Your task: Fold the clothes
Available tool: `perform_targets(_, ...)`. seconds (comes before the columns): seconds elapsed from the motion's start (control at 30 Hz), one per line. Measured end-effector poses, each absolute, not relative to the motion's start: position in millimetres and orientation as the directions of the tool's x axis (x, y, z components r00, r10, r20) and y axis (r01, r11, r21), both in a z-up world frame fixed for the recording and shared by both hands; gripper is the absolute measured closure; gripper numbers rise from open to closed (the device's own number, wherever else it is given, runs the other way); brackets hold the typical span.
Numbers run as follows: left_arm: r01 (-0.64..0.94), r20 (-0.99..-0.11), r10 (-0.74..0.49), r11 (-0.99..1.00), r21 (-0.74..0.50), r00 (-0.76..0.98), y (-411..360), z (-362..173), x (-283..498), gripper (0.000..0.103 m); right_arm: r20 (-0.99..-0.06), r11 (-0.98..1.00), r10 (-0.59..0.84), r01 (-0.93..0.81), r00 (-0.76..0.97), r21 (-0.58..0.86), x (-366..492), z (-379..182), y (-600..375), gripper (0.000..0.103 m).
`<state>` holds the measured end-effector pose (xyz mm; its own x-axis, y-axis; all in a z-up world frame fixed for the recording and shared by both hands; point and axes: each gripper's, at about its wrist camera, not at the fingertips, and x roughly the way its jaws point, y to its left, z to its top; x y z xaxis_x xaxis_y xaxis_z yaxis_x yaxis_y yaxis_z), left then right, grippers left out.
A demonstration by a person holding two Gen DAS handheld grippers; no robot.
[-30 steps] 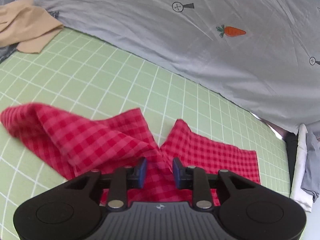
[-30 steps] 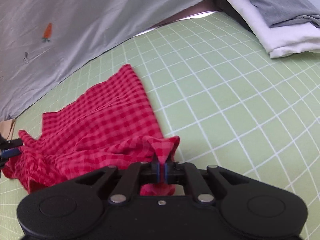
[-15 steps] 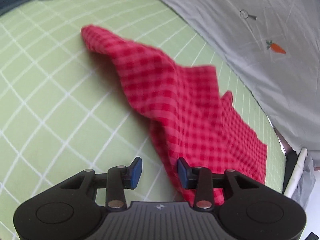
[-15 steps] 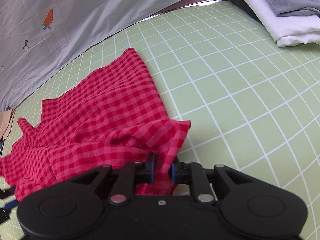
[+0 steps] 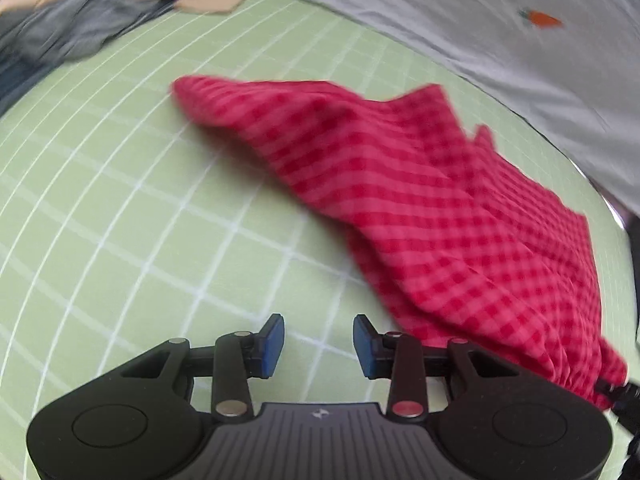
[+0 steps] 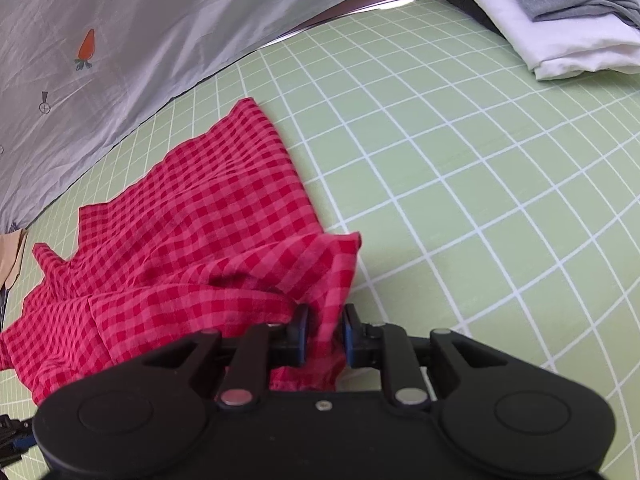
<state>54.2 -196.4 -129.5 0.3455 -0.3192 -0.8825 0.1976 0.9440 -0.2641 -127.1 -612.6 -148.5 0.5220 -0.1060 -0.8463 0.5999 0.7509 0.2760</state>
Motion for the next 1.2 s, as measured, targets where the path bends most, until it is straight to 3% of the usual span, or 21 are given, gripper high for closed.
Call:
perform_targets(0.2,0.272,-0.843,-0.385,0.915,-0.297,0.375,-226.0,-127.6,64.2,0.062,-0.846,0.759,-0.1,0.59,0.523,0.275,-126.3,-147.3,-609.7,0.082)
perform_targets(0.37,0.315,-0.796,-0.436,0.893,-0.323,0.42,-251.9,-119.4,76.7,0.038,-0.844,0.739,-0.096,0.606,0.528,0.294,-129.1,-148.2,-612.8,0.08)
perform_targets(0.6,0.272,-0.799,-0.496,0.865,-0.421,0.341,-268.6,-129.5,88.0,0.036,-0.845,0.748,-0.098,0.599,0.525,0.286,-125.5,-147.3,-610.6,0.079)
perform_targets(0.63,0.262,-0.804,-0.494,0.867,-0.425,0.331,-269.2,-131.8,88.2,0.039,-0.846,0.748,-0.098,0.599,0.525,0.285,-125.2,-147.2,-610.4,0.079)
perform_targets(0.7,0.244,-0.814,-0.482,0.874,-0.421,0.323,-265.5,-135.6,85.4,0.055,-0.845,0.747,-0.095,0.598,0.526,0.289,-125.5,-147.0,-610.8,0.078)
perform_targets(0.77,0.209,-0.816,-0.489,0.872,-0.443,0.309,-256.9,-138.8,83.5,0.091,-0.843,0.745,-0.088,0.597,0.531,0.298,-126.6,-146.8,-610.8,0.08)
perform_targets(0.8,0.188,-0.815,-0.493,0.87,-0.456,0.304,-252.1,-139.9,82.7,0.097,-0.84,0.745,-0.083,0.593,0.537,0.305,-127.6,-146.1,-610.3,0.084)
perform_targets(1.0,0.117,-0.783,-0.512,0.854,-0.506,0.354,-216.5,-122.6,65.1,0.102,-0.794,0.782,-0.078,0.531,0.603,0.326,-140.8,-127.7,-598.7,0.1)
perform_targets(1.2,0.072,-0.754,-0.476,0.862,-0.501,0.452,-163.0,-72.7,20.9,0.102,-0.752,0.831,-0.071,0.456,0.655,0.319,-164.8,-103.0,-582.3,0.101)
